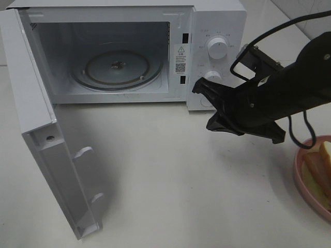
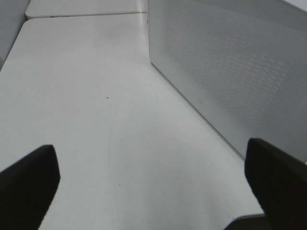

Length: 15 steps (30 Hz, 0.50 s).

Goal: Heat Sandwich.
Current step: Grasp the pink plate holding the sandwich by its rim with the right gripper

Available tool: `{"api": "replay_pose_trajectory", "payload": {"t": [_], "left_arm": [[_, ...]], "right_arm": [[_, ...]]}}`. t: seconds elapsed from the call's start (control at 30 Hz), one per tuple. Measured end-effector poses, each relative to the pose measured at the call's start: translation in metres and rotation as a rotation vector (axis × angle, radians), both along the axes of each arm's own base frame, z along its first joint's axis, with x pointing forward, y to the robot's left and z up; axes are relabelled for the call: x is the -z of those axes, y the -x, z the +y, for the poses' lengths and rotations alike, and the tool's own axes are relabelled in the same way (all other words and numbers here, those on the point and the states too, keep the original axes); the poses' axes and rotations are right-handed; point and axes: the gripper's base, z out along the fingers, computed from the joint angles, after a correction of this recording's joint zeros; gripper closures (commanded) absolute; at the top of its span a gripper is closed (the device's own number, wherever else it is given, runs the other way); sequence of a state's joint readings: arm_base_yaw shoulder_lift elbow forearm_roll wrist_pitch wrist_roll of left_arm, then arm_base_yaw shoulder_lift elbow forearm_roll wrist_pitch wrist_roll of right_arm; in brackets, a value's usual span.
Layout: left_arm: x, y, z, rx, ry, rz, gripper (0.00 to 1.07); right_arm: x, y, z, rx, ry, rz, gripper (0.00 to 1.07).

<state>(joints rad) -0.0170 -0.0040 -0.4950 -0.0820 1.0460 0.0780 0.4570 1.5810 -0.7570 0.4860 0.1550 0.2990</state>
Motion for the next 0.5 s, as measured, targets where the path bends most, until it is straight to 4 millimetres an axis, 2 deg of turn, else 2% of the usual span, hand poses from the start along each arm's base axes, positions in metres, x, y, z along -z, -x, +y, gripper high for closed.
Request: {"api": "replay_pose_trajectory", "payload": {"t": [0.07, 0.13, 0.2, 0.5], "left_arm": [[0.000, 0.000, 0.000, 0.000, 0.000, 0.000, 0.09], [0.000, 0.000, 0.000, 0.000, 0.000, 0.000, 0.09], [0.000, 0.000, 0.000, 0.000, 0.000, 0.000, 0.09], [0.000, 0.000, 0.000, 0.000, 0.000, 0.000, 0.09]], "right_arm": [[-0.003, 0.003, -0.002, -0.048, 0.034, 0.000, 1.04], [-0.010, 0.011, -0.008, -0.191, 0.143, -0.021, 1.03], [-0.014, 0.015, -0.012, -0.258, 0.201, -0.023, 1.03], [-0.025, 0.034, -0.022, -0.451, 0.349, 0.093, 0.97]]}}
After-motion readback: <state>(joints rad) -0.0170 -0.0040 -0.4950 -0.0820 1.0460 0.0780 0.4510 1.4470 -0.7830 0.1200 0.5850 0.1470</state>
